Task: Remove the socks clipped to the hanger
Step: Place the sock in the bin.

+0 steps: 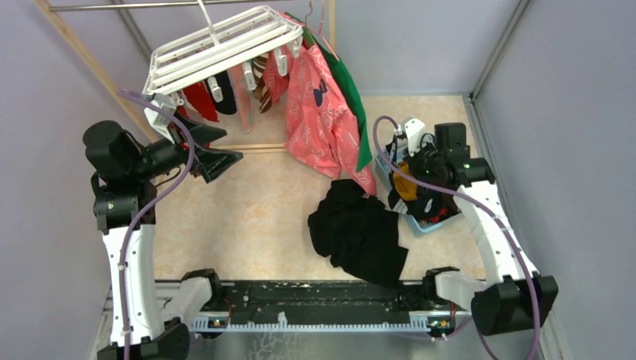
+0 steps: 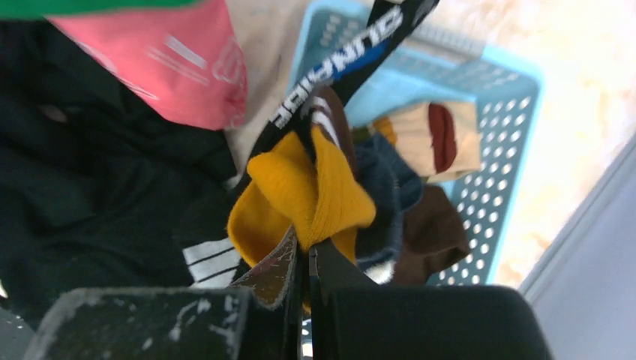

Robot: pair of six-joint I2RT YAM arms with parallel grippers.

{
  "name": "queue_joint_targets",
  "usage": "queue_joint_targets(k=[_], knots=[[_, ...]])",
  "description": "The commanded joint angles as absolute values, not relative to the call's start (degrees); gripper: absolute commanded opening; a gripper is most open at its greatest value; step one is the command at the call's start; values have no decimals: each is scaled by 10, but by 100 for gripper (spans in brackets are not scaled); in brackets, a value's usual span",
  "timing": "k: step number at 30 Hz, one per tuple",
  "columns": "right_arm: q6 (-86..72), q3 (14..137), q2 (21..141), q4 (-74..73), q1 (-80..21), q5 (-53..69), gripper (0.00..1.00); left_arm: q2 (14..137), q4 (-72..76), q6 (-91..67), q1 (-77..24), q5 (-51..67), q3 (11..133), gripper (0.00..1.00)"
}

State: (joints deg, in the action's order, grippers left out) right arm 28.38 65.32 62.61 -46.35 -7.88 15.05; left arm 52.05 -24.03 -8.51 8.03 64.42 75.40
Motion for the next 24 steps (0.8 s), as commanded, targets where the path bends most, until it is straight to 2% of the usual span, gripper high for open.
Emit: queue_joint_targets(k=[1,9,15,16,17,20,24], knots=[[278,610,681,-374,-61,105,0,510,-255,-63,83,628,767,99],[306,608,821,-320,59,105,0,505,-348,33,82,562,804,99],[332,635,890,-332,93,97,0,502,-407,102,83,497,824,99],[333,643,891,-344,94,107,5,503,-419,112,83,483,831,99],[333,652,887,-358,94,119,13,504,-433,127,83,467,837,99],[324,670,861,-372,94,149,45,500,-461,153,85,412,853,99],[305,704,811,-394,93,181,68,506,-514,181,89,348,899,99]])
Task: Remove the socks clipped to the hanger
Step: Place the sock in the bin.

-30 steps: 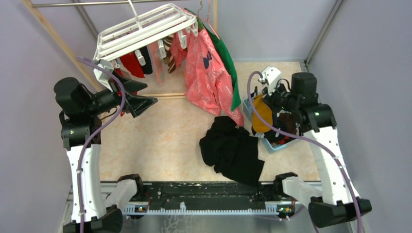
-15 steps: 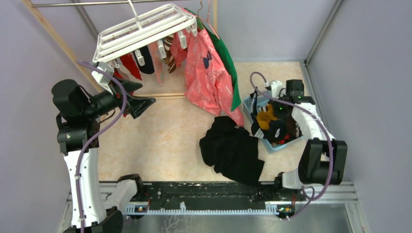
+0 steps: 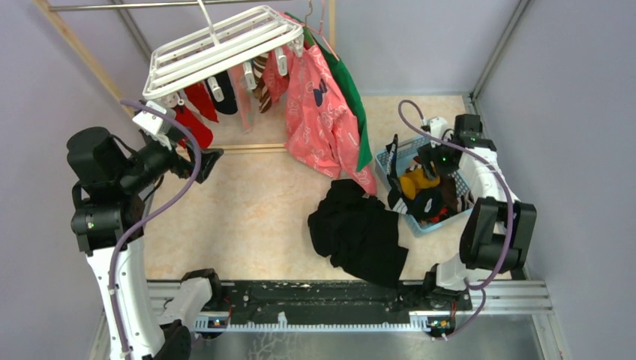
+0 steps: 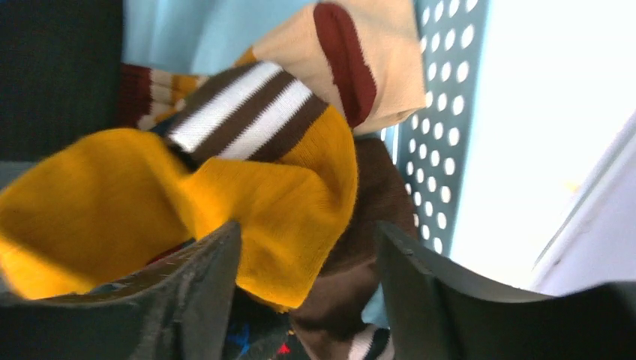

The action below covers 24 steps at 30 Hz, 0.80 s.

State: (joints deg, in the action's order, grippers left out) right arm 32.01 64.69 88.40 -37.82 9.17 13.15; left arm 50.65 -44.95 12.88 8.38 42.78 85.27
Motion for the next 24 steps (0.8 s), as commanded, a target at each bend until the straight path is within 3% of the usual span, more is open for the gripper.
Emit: queue_joint_targets(k=[1,4,10,14,19,24], knots=[[302,713,798,-400,93,188,74,508,-526,184,88,341,909,99],[292,736,762,-416,87,199,85,510,-561,202,89,350,941,99],[283,767,703,-456,48,236,86,528,-662,250,89,334,1047,98],[270,777,688,-474,27,263,86,537,-658,242,89,241,1086,95],[255,773,670,-472,20,292,86,546,-596,210,93,114,1058,85],[246,777,670,-477,13,321,86,542,-506,205,92,90,991,76]])
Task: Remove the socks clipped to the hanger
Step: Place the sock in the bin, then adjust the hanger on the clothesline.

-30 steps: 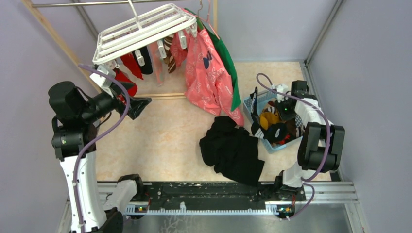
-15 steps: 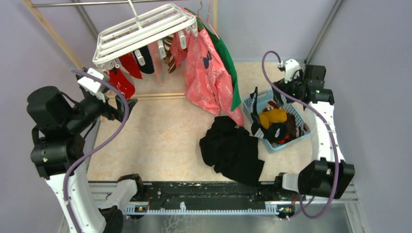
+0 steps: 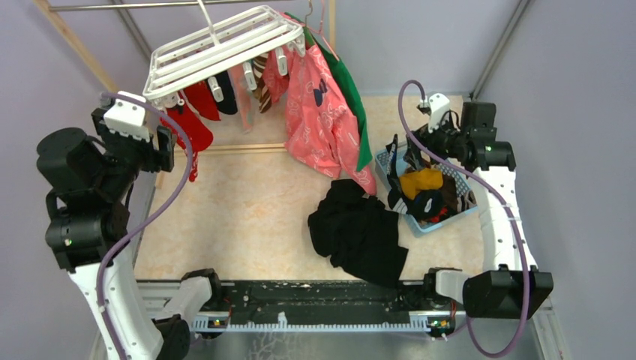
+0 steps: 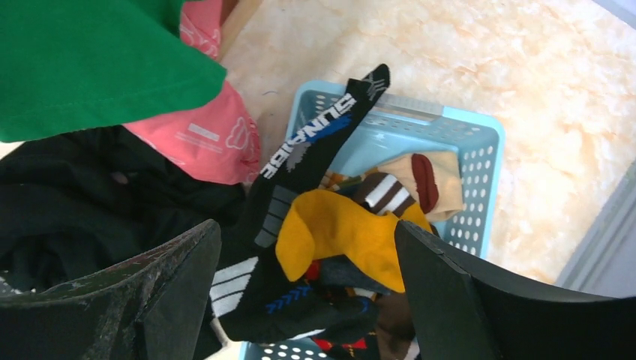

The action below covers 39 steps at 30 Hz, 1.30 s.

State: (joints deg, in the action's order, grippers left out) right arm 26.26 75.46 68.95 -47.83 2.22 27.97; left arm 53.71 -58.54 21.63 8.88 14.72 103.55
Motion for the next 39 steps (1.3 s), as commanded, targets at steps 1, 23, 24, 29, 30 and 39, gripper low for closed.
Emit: queue_joint_targets(k=[1,23,24,29,30,39], knots=[[243,778,670,-477,12,324,86,543,-492,203,92,95,977,75],[222,875,658,-498,-94,356,82,545,-348,61,89,402,837,11],[223,884,659,-494,-98,367,82,544,-342,51,89,430,832,10],[184,885,645,-381,-126,424,82,536,-276,-20,86,556,788,9],[170,888,646,-360,-137,432,82,536,-265,-36,86,573,782,9],[128,966,749,-300,-319,385,82,535,-111,-212,78,651,730,11]])
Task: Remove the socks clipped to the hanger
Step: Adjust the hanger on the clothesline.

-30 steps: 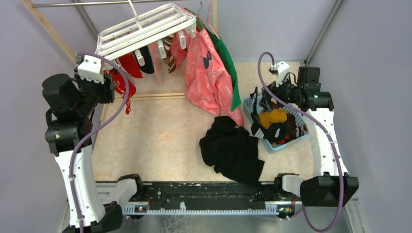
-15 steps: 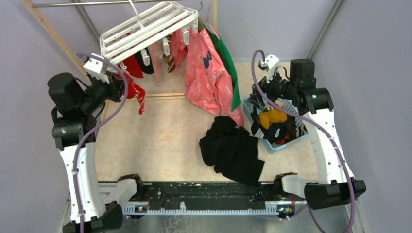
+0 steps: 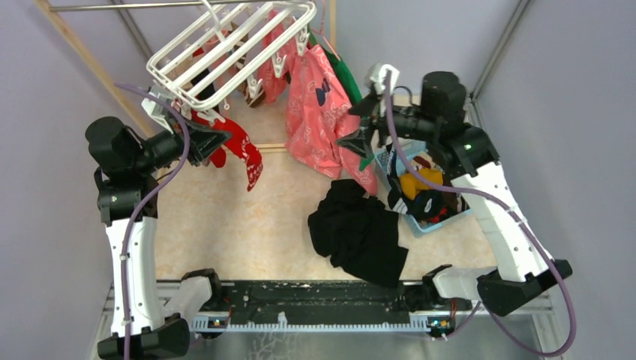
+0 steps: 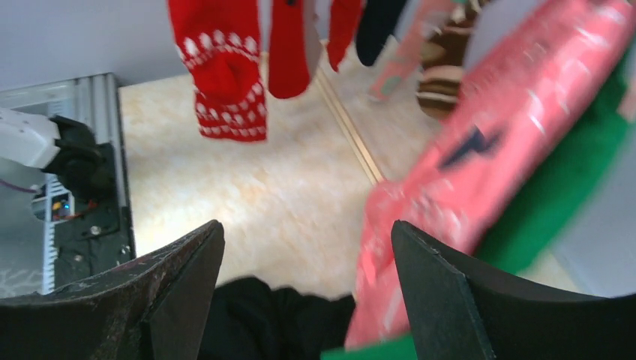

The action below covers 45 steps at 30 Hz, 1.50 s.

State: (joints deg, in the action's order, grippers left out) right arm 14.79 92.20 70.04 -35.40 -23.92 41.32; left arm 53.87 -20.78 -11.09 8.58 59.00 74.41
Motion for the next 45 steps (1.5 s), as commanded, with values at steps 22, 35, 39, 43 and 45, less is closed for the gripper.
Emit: queue_joint_targets(k=[22,35,39,43,45], knots=[[135,1163,1018,-254,-571,173,79,527,14,-369,64,620,670,19],[128,1158,1035,-258,-572,209,9,494,-92,-263,81,568,699,60],[114,1166,1043,-259,-571,230,6,488,-201,-174,91,517,759,73],[106,1178,1052,-263,-571,248,5,489,-270,-109,94,466,811,84],[103,1180,1055,-265,-571,260,4,493,-292,-86,95,446,832,86]])
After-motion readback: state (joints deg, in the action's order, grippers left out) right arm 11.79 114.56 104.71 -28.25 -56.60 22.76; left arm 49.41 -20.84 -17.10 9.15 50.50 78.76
